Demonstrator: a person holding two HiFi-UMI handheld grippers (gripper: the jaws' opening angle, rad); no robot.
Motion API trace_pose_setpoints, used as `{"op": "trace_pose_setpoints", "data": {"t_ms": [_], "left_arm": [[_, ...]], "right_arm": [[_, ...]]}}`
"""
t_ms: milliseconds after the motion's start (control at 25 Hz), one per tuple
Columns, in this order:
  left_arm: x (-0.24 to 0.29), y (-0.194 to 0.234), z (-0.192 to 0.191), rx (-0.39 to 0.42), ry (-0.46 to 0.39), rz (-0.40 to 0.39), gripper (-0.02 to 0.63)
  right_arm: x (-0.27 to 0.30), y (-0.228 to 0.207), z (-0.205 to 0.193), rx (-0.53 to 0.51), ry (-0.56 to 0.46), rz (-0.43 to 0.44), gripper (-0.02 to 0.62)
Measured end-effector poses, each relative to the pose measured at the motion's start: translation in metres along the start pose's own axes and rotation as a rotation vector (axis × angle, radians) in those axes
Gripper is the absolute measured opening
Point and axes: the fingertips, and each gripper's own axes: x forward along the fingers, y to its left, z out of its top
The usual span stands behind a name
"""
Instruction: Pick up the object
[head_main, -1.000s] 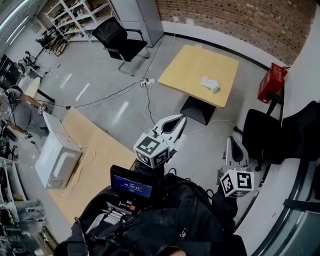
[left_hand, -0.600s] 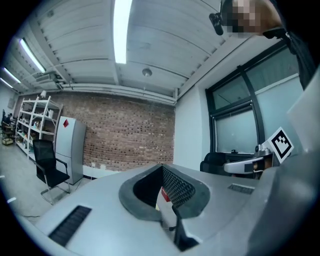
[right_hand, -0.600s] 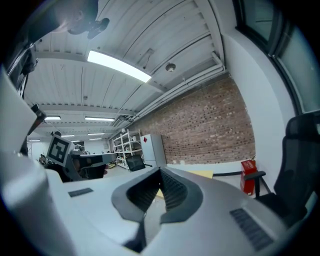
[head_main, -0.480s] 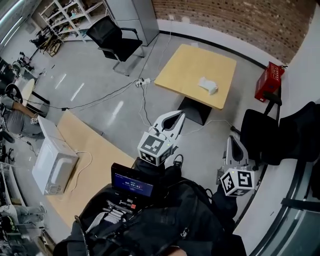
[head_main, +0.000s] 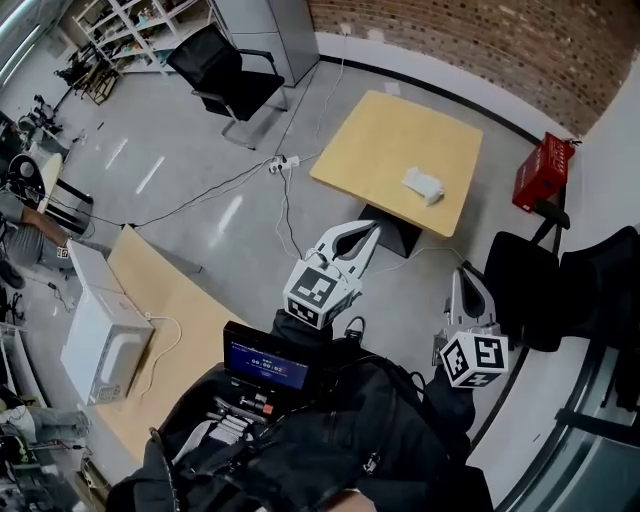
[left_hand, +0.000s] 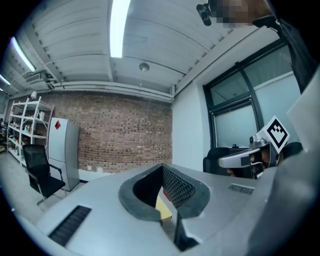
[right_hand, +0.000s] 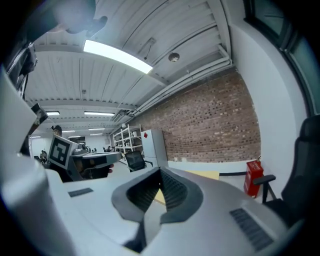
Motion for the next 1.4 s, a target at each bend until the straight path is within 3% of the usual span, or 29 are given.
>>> {"op": "trace_pose_setpoints", "data": {"t_ms": [440,1040,1400], "left_arm": [[0.041,0.055,-0.004,-0.017,0.005,-0.026,-0.003],[0.071,0.106,-0.016,-0.056,0.011,-0.039,-0.003],[0.090,0.103,-0.030,-0.091,0.017,-0.056,-0.003]], "right_arm": [[0.070,0.000,0.018,-0.029,0.009,0.004,0.005],[0.120,0.002,0.021,-0.058,0.028,-0.029,0.005],[0.120,-0.011,0.028,-0.066,-0.037,-0.040,0.005]]}}
